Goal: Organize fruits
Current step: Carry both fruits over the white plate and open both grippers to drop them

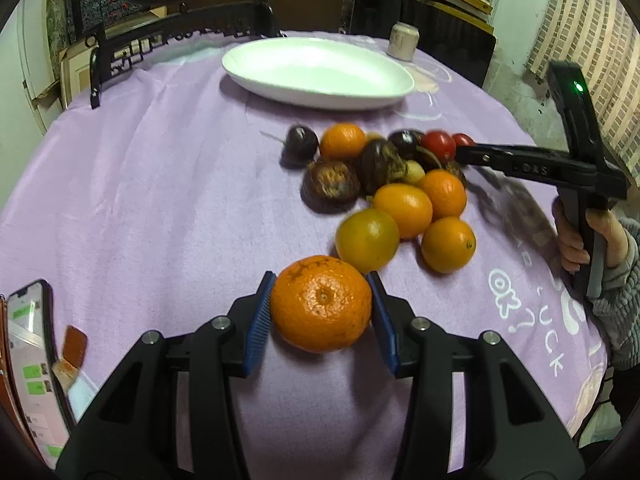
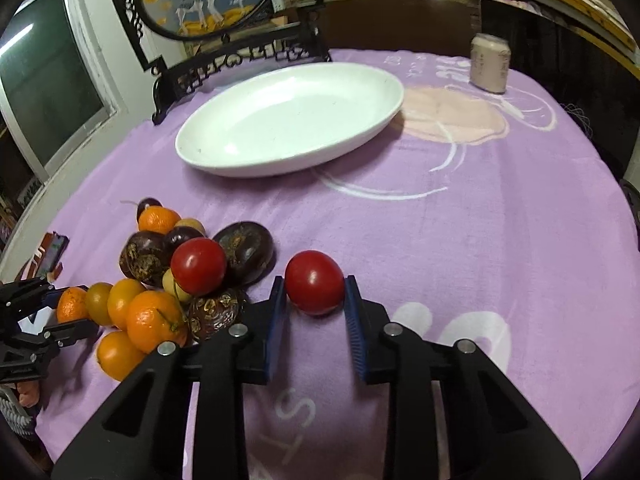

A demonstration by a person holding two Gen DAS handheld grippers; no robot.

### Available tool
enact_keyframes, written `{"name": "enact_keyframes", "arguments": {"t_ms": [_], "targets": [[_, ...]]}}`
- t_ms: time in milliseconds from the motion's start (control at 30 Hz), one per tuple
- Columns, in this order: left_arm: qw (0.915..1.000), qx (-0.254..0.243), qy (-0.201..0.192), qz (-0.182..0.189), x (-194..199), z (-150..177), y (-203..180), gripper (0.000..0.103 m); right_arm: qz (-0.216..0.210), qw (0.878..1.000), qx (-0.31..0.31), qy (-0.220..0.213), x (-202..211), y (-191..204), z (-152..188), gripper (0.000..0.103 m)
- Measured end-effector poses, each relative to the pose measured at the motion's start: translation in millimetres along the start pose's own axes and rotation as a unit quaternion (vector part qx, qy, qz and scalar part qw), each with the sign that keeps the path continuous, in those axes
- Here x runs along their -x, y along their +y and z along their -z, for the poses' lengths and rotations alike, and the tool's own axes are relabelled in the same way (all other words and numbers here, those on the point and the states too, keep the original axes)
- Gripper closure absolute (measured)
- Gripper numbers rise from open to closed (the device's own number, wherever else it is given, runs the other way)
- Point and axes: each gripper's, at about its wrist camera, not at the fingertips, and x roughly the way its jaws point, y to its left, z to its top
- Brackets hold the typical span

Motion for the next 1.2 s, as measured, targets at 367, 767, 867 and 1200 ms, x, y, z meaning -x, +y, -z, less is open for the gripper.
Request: {"name": "enact_keyframes", "arguments": {"t_ms": [367,767,867,1200], "targets": [[0.9983,0.022,-0.049,-0.023,-26,-138,7,0.057,-0.02,0.997,-0.037,-0.063,15,7,-80,0.074],[0.9986,0.047,-0.025,-0.001,-96,-174,21,0.044,-0.011,0.998,-0.036,-0.045,-44,8,-106,0.061],[0.9985,0.039,-0.038,-0.006,-90,-174,19,0.044,-0.004,0.998,-0.032,-0.054,-41,7,-106,0.06],[0.9972,0.058,-0.046,-0.007,-61,-153,32,0.044,-0.023,0.996,-0.065,-0.048,-18,1,-83,0.06]]}}
